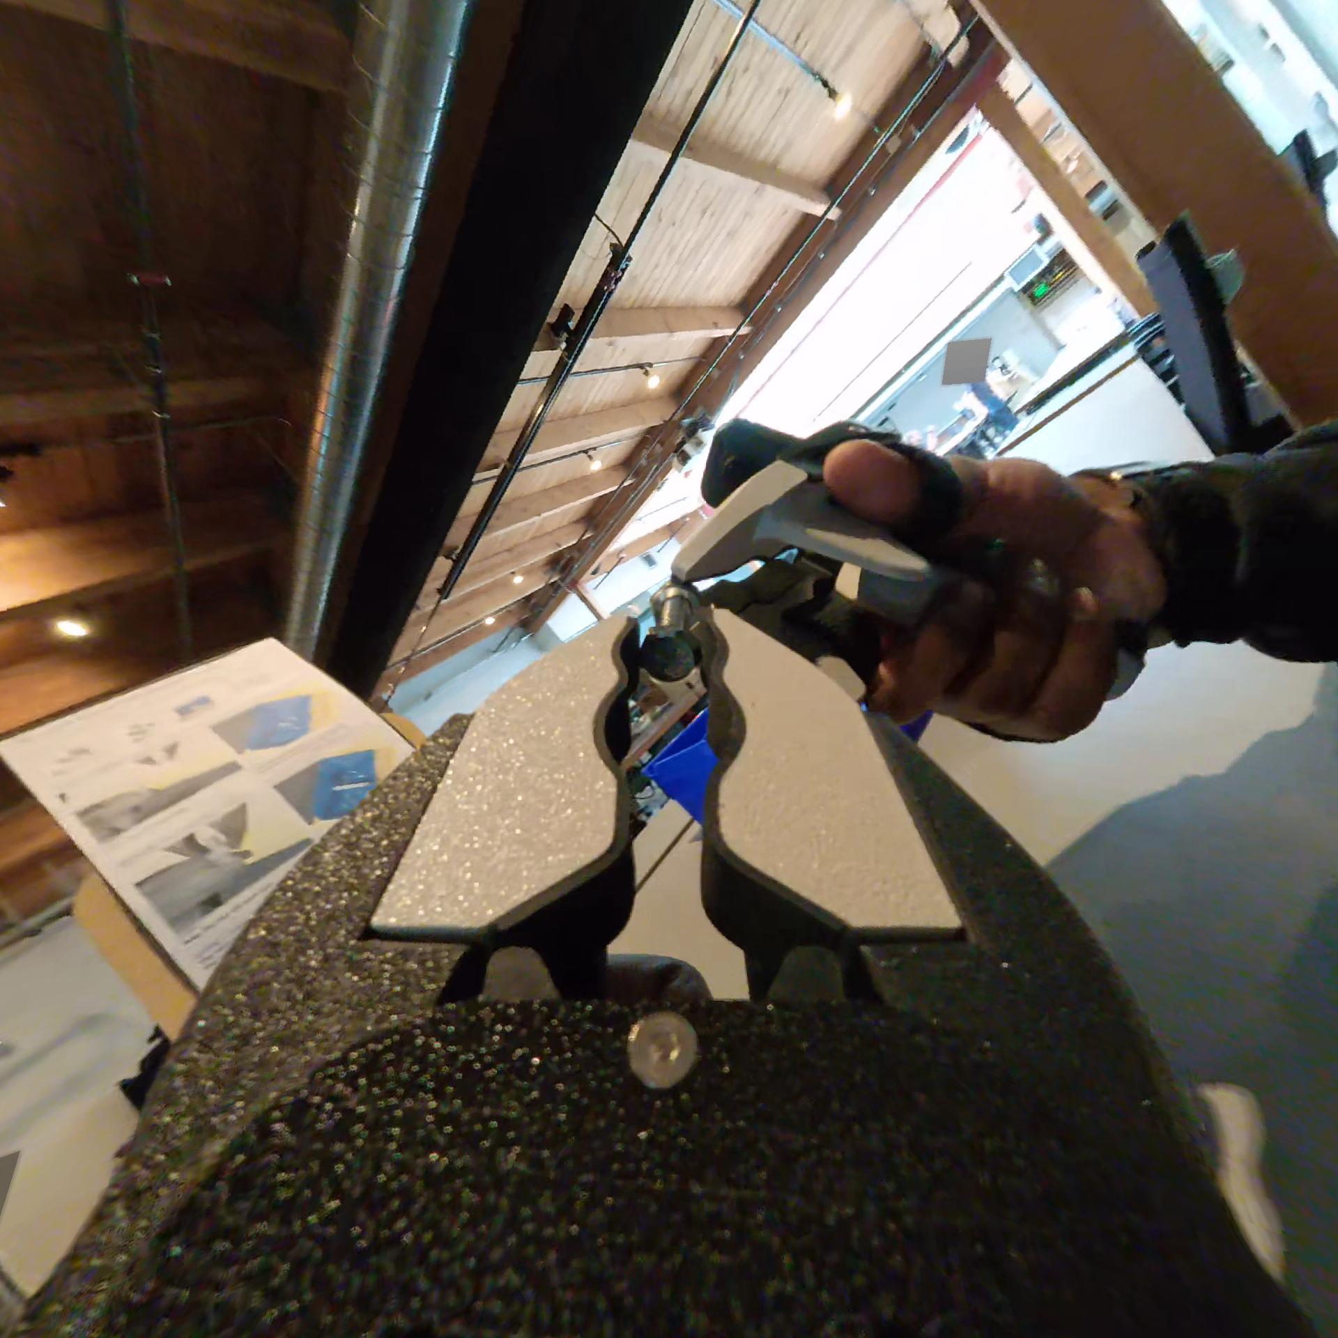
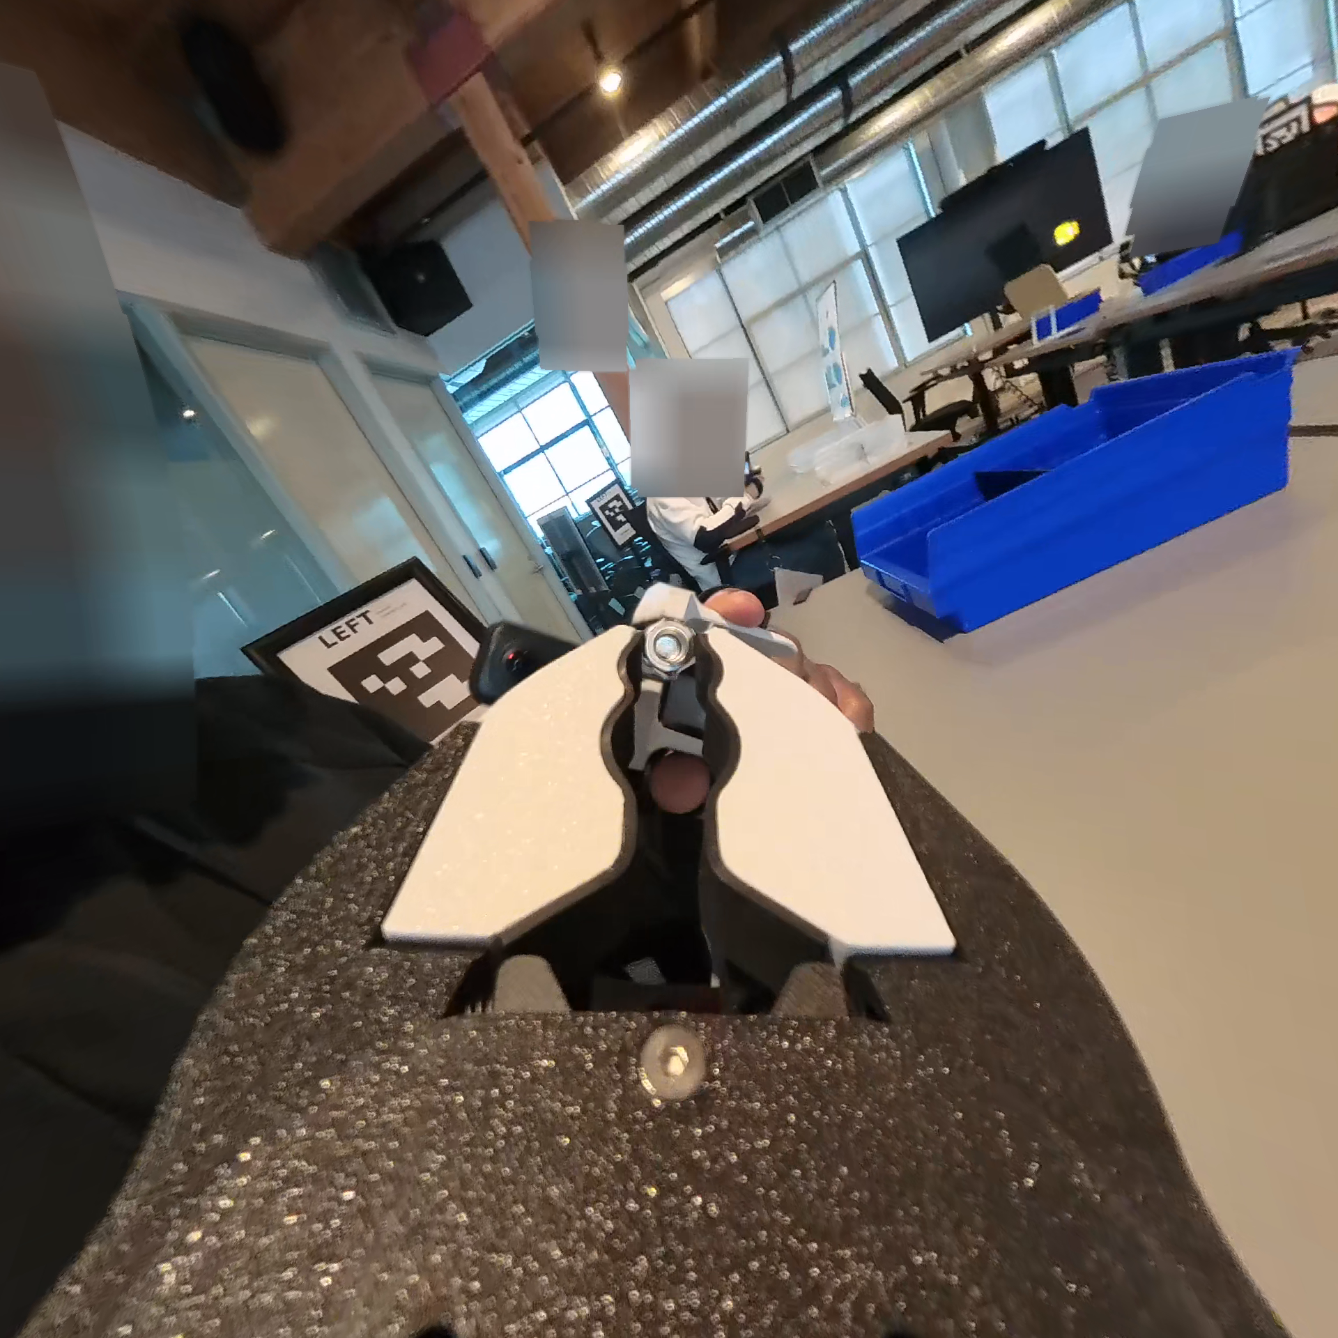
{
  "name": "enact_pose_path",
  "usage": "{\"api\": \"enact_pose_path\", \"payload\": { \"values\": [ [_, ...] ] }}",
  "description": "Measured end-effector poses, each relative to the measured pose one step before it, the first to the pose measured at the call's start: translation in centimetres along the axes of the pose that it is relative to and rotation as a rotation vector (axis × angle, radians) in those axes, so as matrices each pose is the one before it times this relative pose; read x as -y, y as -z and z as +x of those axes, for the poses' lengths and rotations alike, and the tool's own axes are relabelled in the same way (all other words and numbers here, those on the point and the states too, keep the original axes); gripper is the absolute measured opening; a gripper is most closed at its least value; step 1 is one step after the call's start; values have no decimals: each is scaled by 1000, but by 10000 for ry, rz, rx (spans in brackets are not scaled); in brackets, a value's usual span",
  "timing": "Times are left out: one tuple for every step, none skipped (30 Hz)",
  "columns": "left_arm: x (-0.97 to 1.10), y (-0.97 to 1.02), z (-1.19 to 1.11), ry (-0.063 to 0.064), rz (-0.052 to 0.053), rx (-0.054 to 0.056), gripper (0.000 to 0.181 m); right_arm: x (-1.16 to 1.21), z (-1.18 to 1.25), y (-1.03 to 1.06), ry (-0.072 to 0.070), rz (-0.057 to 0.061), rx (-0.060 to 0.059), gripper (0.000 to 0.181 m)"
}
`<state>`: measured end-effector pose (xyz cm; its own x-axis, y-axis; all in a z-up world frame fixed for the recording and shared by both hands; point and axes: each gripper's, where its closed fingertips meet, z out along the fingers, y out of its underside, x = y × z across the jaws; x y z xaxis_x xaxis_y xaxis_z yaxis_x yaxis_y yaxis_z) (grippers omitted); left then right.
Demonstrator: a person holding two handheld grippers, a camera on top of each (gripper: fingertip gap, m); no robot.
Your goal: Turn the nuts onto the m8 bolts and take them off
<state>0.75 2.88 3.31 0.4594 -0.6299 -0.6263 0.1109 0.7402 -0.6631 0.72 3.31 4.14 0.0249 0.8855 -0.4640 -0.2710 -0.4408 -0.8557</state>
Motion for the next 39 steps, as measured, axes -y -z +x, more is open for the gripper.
{"api": "enact_pose_path", "payload": {
  "values": [
    [13,-59,9,-25,-26,57,15,70,-63,15,5,-1,-53,14],
    [13,-66,-28,90,10,51,15,55,-25,27,52,12,-59,14],
    [-39,-61,-9,164,12,28,15,52,15,25,60,18,-53,14],
    [-50,-44,22,257,44,-16,15,88,-7,0,55,28,-16,14],
    [-27,-36,22,294,76,-10,15,56,-8,-5,49,32,13,14],
    [-31,-15,-21,262,69,9,15,8,21,7,44,35,9,14],
    [-50,-38,-14,224,41,5,15,20,59,1,27,38,1,14],
    [-25,-30,-1,177,34,-1,16,28,46,10,10,32,5,14],
    [-16,-35,0,132,27,-4,15,16,21,9,21,21,3,14],
    [-13,-16,-22,109,12,4,15,16,40,46,41,7,-20,14],
    [-10,-21,-12,105,16,7,15,-8,43,38,58,-4,-38,14],
    [-9,-15,-8,88,23,7,15,8,35,15,63,-8,-40,14],
    [-2,-14,8,101,31,-8,15,23,11,10,54,-6,-23,14],
    [2,-21,22,119,32,-19,15,7,-21,-9,43,3,-5,14],
    [33,-6,-6,104,42,0,15,17,-1,-25,36,6,-11,14],
    [31,7,9,95,37,-2,15,34,11,-31,31,7,-12,14],
    [20,-3,-3,84,23,-8,15,31,-10,-23,21,15,6,14],
    [16,-5,-9,61,23,-3,15,23,-11,-12,10,18,14,14],
    [8,-6,-36,62,15,9,16,23,0,-10,6,11,0,14],
    [-5,-9,-41,77,13,9,15,-7,24,12,11,2,-16,14],
    [3,-3,-56,39,16,14,16,-11,31,6,11,-6,-24,14],
    [-12,13,-34,-73,-9,15,16,-25,16,5,-8,-21,-28,14],
    [-69,11,5,-188,-70,5,15,-48,23,41,-43,-49,-37,14],
    [-55,59,8,-340,-115,25,15,-90,66,64,-74,-87,-74,14],
    [-64,48,15,-490,-145,43,15,-119,121,32,-79,-122,-108,14],
    [-108,29,76,-621,-191,34,15,-111,92,28,-81,-116,-87,14],
    [-36,34,91,-755,-197,74,15,-71,49,4,-111,-111,-69,14],
    [-14,3,70,-747,-188,61,15,-53,32,2,-127,-118,-59,14],
    [36,11,-20,-672,-140,63,15,-40,-38,8,-91,-119,-35,14],
    [151,-4,44,-626,-89,65,15,-20,-124,5,-36,-122,-2,14],
    [205,-43,9,-616,-69,62,15,6,-207,13,17,-125,19,14],
    [179,-73,12,-641,-94,70,15,8,-241,63,51,-123,2,14],
    [158,-81,16,-714,-109,91,15,19,-227,110,54,-129,-24,14],
    [160,-78,-7,-780,-116,111,16,30,-190,86,40,-145,-42,14],
    [151,-95,-34,-873,-130,152,15,33,-186,102,41,-141,-67,14],
    [147,-83,-74,-876,-130,171,15,53,-196,76,48,-115,-94,14],
    [160,-87,-125,-893,-122,211,15,68,-160,47,34,-82,-102,14],
    [208,-71,-101,-840,-87,205,15,99,-160,19,21,-67,-108,13],
    [191,-66,-96,-636,-62,190,15,85,-142,44,19,-67,-113,14]
  ]
}}
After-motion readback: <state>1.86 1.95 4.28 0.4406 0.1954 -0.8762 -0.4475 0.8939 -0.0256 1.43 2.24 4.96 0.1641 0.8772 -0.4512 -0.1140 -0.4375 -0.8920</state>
